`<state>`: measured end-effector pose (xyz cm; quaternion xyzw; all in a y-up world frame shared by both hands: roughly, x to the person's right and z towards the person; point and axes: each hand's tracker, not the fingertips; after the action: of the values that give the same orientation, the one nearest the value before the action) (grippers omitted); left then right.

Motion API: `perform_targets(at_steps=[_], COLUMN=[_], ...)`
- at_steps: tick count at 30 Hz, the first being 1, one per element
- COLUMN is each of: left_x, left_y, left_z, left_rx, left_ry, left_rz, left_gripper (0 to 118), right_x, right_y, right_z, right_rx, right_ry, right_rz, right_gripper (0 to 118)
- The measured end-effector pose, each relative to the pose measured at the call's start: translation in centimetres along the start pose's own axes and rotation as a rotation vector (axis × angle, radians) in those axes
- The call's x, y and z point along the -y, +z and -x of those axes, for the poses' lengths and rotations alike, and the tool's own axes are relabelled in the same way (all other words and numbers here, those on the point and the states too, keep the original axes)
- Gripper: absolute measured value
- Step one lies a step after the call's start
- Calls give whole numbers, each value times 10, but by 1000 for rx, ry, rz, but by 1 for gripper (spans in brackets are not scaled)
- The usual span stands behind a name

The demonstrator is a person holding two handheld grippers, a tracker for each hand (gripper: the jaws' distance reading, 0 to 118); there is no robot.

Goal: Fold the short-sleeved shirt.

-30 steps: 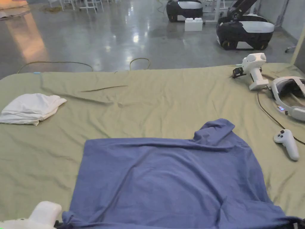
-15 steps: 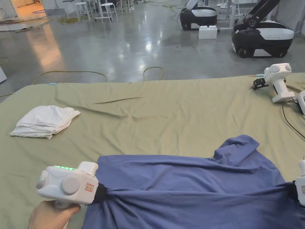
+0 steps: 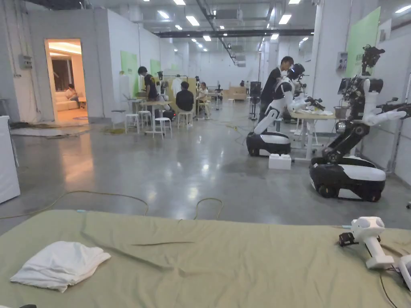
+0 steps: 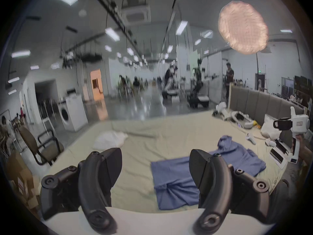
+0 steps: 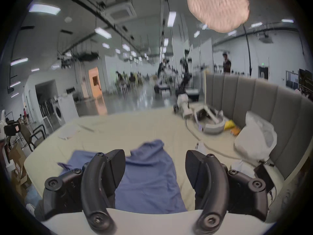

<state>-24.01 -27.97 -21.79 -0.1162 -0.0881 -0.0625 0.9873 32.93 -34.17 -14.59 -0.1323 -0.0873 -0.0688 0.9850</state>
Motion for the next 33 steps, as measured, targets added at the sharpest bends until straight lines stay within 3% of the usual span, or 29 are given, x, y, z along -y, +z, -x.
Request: perform_targets(at_steps=[3,5,8,9,10,11,12,13,23,29,31,32,33], left_x=[-11,-6,-5,-2,-2,2,3,4,2,25,52,68,84], left_y=[43,69,98,107,111,116,120,122,118,87,67,53,38], left_z=[-13,-24,-45,-50,-56,-62,-64,-62,-63,-44,-36,-33,-29], left_rx=[-35,-68,-106,-114,-134,-192,-154,-80,-51,48,105,142,175], left_ry=[17,20,52,50,58,80,85,107,98,225,299,373,424], left_rz=[-43,-124,-183,-220,-224,-231,-226,-204,-179,-91,-55,10,68], left_gripper=[86,83,80,58,24,0,0,0,0,0,14,30,59], right_x=[-10,-16,-15,-12,-9,-7,-7,-6,-13,0,7,13,17], right_y=[47,76,105,112,118,121,123,128,128,121,118,118,117], right_z=[19,48,75,81,86,89,92,99,110,102,100,98,95], right_rx=[-29,-47,-42,-34,-37,-57,-59,-33,-68,-88,-92,-93,-102], right_ry=[2,25,97,110,127,128,138,153,153,141,140,132,122], right_rz=[-66,-105,-146,-171,-192,-188,-182,-196,-214,-142,-110,-99,-78], right_gripper=[71,54,41,20,13,11,2,0,0,0,0,0,0])
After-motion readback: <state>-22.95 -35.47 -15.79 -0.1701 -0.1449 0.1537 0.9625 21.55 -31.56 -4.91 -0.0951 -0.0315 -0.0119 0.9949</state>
